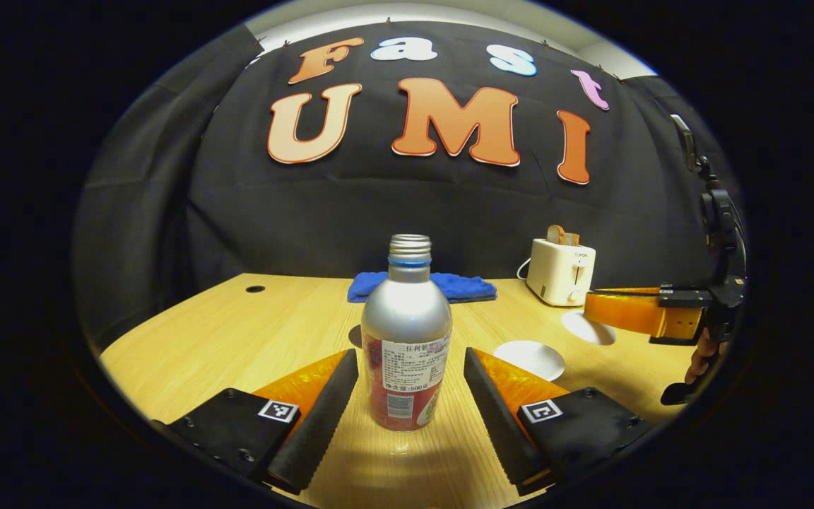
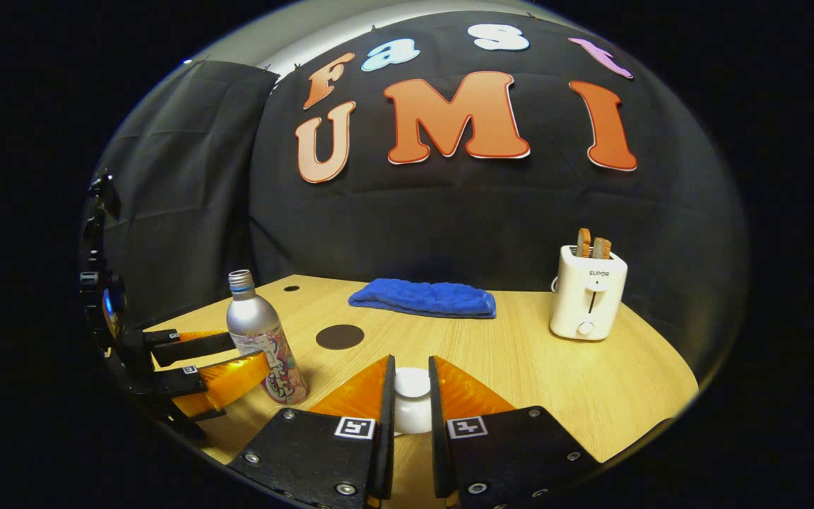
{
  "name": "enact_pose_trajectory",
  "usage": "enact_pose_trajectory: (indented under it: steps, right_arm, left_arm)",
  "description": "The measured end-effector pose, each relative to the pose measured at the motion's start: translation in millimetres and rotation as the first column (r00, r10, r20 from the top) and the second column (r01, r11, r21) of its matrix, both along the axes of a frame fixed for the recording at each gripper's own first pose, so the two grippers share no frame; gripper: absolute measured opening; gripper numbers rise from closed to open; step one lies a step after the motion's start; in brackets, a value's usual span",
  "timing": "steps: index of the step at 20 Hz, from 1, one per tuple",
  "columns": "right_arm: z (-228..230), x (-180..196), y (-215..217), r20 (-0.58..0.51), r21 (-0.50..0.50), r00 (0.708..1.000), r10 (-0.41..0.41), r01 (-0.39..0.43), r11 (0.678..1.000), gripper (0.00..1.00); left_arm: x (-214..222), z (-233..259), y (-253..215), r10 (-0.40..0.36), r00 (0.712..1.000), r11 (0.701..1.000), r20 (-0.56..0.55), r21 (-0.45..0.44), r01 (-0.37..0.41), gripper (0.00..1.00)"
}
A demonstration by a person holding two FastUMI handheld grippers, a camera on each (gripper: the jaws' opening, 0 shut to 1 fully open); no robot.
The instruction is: Open the teacup lid with one hand, grasp the water bottle and pour water into the teacup with the other hand; after pouring, place the water bottle on the coaster and then close the teacup lid.
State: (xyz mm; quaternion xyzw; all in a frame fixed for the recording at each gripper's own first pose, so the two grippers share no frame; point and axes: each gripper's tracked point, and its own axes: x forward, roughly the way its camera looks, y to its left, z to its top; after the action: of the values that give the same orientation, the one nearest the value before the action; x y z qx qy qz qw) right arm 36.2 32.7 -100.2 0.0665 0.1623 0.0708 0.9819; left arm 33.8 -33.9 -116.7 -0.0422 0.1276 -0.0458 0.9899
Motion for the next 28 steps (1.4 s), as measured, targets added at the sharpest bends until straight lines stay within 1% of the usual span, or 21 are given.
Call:
enact_pose_trajectory:
  steps: [1,2,6,8,10,12,14,15,16,17,18,19,20,21,22,23,26,27,28]
  right_arm:
    - [1.7,-1.8,-5.0,0.004,-0.001,1.0,-0.008,0.008,1.0,0.23]
    - [3.6,-3.6,-11.5,0.009,-0.004,1.0,-0.02,0.02,1.0,0.23]
    - [8.5,-9.8,-32.3,0.022,-0.01,0.998,-0.062,0.062,0.998,0.23]
    - [9.8,-12.6,-40.3,0.025,-0.004,0.997,-0.078,0.078,0.997,0.23]
    - [10.5,-14.0,-47.5,0.025,-0.001,0.995,-0.093,0.093,0.996,0.23]
    - [9.7,-16.0,-53.5,0.024,0.002,0.994,-0.105,0.105,0.995,0.23]
    - [9.1,-17.1,-58.4,0.022,0.002,0.993,-0.115,0.115,0.993,0.23]
    - [8.9,-18.3,-60.6,0.022,0.001,0.992,-0.121,0.121,0.993,0.23]
    - [9.2,-18.8,-63.0,0.023,0.001,0.992,-0.125,0.125,0.992,0.23]
    - [8.9,-20.1,-65.1,0.024,-0.001,0.991,-0.129,0.129,0.992,0.23]
    - [8.7,-21.0,-67.2,0.026,-0.001,0.991,-0.134,0.134,0.991,0.23]
    - [8.8,-22.1,-68.7,0.026,-0.002,0.99,-0.135,0.135,0.991,0.23]
    - [8.3,-23.3,-70.4,0.026,-0.002,0.99,-0.14,0.14,0.99,0.23]
    - [8.5,-25.4,-72.3,0.027,-0.004,0.99,-0.142,0.142,0.99,0.23]
    - [8.6,-25.7,-74.2,0.028,-0.006,0.989,-0.147,0.148,0.989,0.23]
    - [8.4,-27.7,-76.3,0.028,-0.008,0.988,-0.15,0.151,0.989,0.23]
    - [7.3,-32.2,-81.2,0.026,-0.004,0.987,-0.161,0.161,0.987,0.23]
    - [6.8,-33.7,-82.5,0.027,-0.002,0.986,-0.164,0.164,0.986,0.23]
    - [6.4,-35.4,-83.9,0.028,-0.002,0.986,-0.165,0.165,0.986,0.23]
  left_arm:
    - [2.0,-4.0,-1.2,0.0,1.0,1.0,-0.012,-0.002,0.0,0.96]
    - [5.0,-8.1,-2.2,0.002,1.0,1.0,-0.026,0.0,-0.002,0.98]
    - [15.3,-22.5,-3.3,0.012,0.997,1.0,-0.082,0.002,-0.012,0.99]
    - [17.2,-30.4,-5.8,0.01,0.994,1.0,-0.11,-0.013,-0.012,0.98]
    - [21.1,-29.6,-3.4,0.023,0.994,1.0,-0.11,-0.004,-0.024,0.97]
    - [23.6,-29.8,-1.5,0.03,0.993,1.0,-0.114,0.01,-0.029,0.89]
    - [24.2,-28.0,-2.6,0.028,0.994,1.0,-0.107,0.011,-0.027,0.87]
    - [25.3,-28.4,-2.2,0.03,0.994,0.999,-0.103,0.017,-0.028,0.82]
    - [26.0,-25.5,-0.1,0.028,0.994,0.999,-0.102,0.035,-0.025,0.84]
    - [25.6,-23.0,1.9,0.033,0.995,0.998,-0.094,0.064,-0.027,0.84]
    - [27.3,-17.6,4.6,0.035,0.996,0.995,-0.079,0.096,-0.027,0.81]
    - [28.4,-12.8,6.7,0.035,0.998,0.991,-0.061,0.131,-0.027,0.85]
    - [29.1,-8.2,8.8,0.033,0.998,0.985,-0.046,0.168,-0.025,0.81]
    - [28.8,-3.6,10.4,0.028,0.999,0.978,-0.038,0.209,-0.019,0.85]
    - [28.4,-3.7,10.6,0.023,0.999,0.967,-0.032,0.254,-0.014,0.8]
    - [27.6,-3.1,11.1,0.017,0.999,0.953,-0.029,0.303,-0.008,0.85]
    - [29.6,3.4,10.7,-0.011,1.0,0.898,-0.016,0.439,0.017,0.84]
    - [30.8,2.7,9.9,-0.021,0.999,0.879,-0.031,0.476,0.033,0.84]
    - [33.3,1.4,6.6,-0.041,0.999,0.866,-0.032,0.497,0.051,0.84]
